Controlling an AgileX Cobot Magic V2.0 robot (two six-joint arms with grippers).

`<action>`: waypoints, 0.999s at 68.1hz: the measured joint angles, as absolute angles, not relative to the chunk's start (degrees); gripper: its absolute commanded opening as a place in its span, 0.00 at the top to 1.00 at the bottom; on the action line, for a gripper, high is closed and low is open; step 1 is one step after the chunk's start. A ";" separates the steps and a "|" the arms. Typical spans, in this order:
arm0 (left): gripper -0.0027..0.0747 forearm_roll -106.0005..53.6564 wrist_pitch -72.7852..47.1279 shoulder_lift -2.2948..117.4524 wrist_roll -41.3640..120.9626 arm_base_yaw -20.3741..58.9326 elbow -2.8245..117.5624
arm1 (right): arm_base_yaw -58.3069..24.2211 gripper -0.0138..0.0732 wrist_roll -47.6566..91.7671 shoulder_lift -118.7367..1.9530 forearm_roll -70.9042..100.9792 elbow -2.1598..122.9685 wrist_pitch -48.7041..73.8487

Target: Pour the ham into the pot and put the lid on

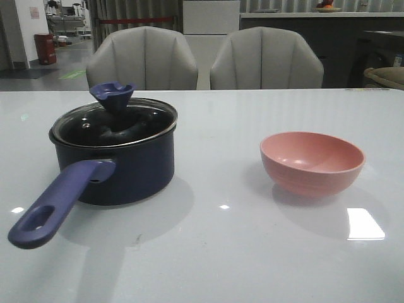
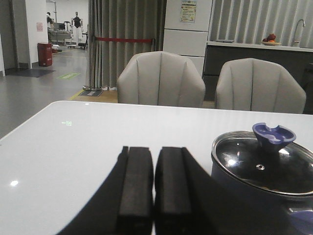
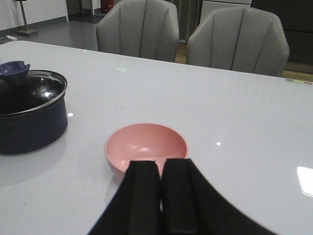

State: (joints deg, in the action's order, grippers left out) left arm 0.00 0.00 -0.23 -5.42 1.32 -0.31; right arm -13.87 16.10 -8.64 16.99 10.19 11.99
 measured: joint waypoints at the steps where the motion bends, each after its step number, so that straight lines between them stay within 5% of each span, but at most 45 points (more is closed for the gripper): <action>1: 0.81 0.00 0.00 -0.23 -5.42 1.32 -0.31 | -13.87 0.66 16.10 -8.64 16.99 10.19 11.99; 68: 0.81 0.00 0.00 -0.23 -5.42 1.32 -0.31 | -8.55 0.66 0.00 0.55 0.00 -1.50 2.34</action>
State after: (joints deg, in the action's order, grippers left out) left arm 0.00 0.00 -0.23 -5.42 1.32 -0.31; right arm -8.55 0.00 0.55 0.00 -1.50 2.34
